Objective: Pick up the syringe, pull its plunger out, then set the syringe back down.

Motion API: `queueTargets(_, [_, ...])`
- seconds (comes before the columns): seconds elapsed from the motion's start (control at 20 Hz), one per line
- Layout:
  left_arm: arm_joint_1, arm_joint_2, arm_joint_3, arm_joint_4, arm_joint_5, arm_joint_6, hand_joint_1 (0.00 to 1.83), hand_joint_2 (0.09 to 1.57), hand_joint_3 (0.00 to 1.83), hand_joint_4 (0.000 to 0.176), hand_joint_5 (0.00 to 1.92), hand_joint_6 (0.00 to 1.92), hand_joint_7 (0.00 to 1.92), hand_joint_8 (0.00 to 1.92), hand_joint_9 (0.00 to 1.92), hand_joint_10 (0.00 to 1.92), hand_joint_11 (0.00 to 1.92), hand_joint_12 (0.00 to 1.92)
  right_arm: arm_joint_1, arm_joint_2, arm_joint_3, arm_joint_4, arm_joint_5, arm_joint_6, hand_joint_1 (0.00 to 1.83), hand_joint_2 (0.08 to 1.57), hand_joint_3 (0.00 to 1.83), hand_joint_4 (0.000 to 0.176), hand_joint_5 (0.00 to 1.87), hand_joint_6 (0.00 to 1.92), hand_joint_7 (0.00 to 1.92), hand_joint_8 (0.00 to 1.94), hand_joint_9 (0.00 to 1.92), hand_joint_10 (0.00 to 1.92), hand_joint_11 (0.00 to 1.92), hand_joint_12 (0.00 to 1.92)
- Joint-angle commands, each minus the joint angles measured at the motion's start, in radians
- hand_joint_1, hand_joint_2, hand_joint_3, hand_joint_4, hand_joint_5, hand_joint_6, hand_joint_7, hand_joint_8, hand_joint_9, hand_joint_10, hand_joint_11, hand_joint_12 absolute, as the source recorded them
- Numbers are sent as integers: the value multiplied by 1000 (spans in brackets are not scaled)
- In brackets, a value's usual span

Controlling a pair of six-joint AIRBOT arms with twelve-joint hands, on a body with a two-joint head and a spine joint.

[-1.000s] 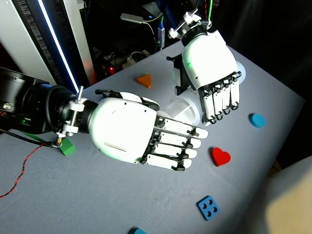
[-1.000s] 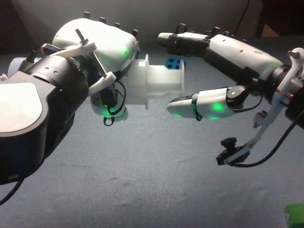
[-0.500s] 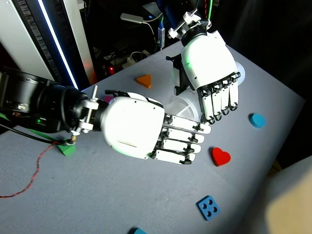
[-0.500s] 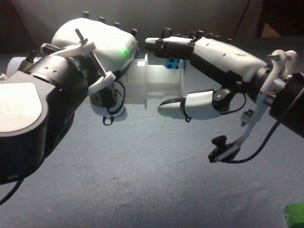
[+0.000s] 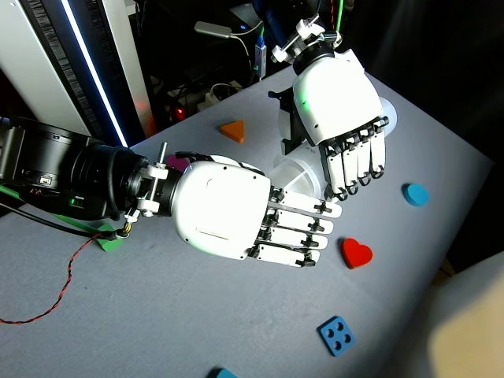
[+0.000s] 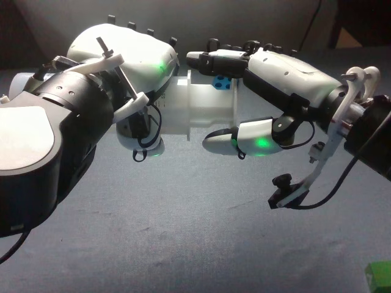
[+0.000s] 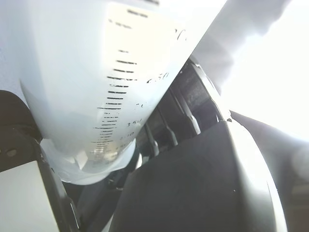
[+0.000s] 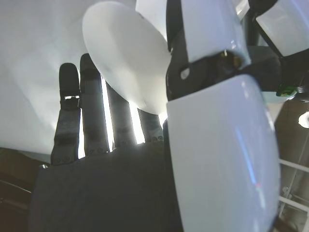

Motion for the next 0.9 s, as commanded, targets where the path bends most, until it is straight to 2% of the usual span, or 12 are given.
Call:
queueTargets(0.0, [-14, 4, -3, 95, 35, 7, 1381, 1117, 1, 0, 846, 952, 1060, 951, 893, 1311, 760, 1331, 17, -3, 2, -47, -125, 6, 1122, 949, 0, 0, 334, 7, 427, 8, 365, 5, 0, 775])
queueTargets(0.1, [-12, 4, -3, 95, 36, 7, 1384, 1109, 0, 0, 879, 923, 1070, 932, 903, 1296, 753, 1334, 16, -3, -2, -47, -151, 25, 1121, 951, 0, 0, 344, 7, 442, 9, 375, 7, 0, 793])
queueTargets(0.15, [-10, 4, -3, 94, 38, 6, 1377, 1128, 4, 0, 840, 987, 1022, 997, 857, 1331, 745, 1334, 11, -1, -6, -46, -158, 30, 1121, 951, 0, 0, 362, 9, 463, 10, 390, 9, 0, 833])
queueTargets(0.3, [-7, 4, -3, 86, 41, 3, 1374, 1134, 0, 0, 833, 1009, 1005, 1011, 851, 1342, 763, 1351, -3, 8, -14, -46, -155, 27, 1127, 958, 1, 0, 393, 3, 502, 3, 423, 6, 5, 932])
queueTargets(0.45, [-5, 4, -3, 86, 42, 3, 1386, 1101, 0, 0, 901, 902, 1066, 905, 942, 1273, 779, 1341, -7, 13, -14, -46, -154, 25, 1129, 990, 11, 0, 419, 10, 527, 8, 464, 17, 74, 976])
queueTargets(0.55, [-5, 5, -4, 86, 42, 3, 1374, 1137, 0, 0, 830, 1017, 1001, 1009, 848, 1355, 724, 1398, -7, 15, -14, -46, -154, 25, 1147, 1006, 6, 0, 464, 10, 584, 9, 515, 18, 120, 984])
queueTargets(0.65, [-4, 5, -7, 86, 42, 3, 1383, 1112, 0, 0, 870, 944, 1060, 923, 908, 1312, 753, 1385, -8, 16, -14, -46, -154, 26, 1155, 1013, 2, 0, 503, 9, 617, 5, 539, 12, 131, 968])
queueTargets(0.8, [0, 5, -8, 86, 42, 3, 1377, 1124, 2, 0, 864, 993, 1013, 964, 875, 1329, 773, 1343, -11, 19, -14, -46, -158, 30, 1197, 1054, 7, 0, 609, 18, 695, 11, 668, 38, 209, 992])
queueTargets(0.85, [4, 7, -9, 86, 42, 3, 1382, 1114, 0, 0, 866, 968, 1055, 913, 909, 1312, 776, 1347, -11, 20, -14, -46, -160, 34, 1197, 1078, 15, 0, 631, 24, 719, 19, 710, 52, 262, 1013])
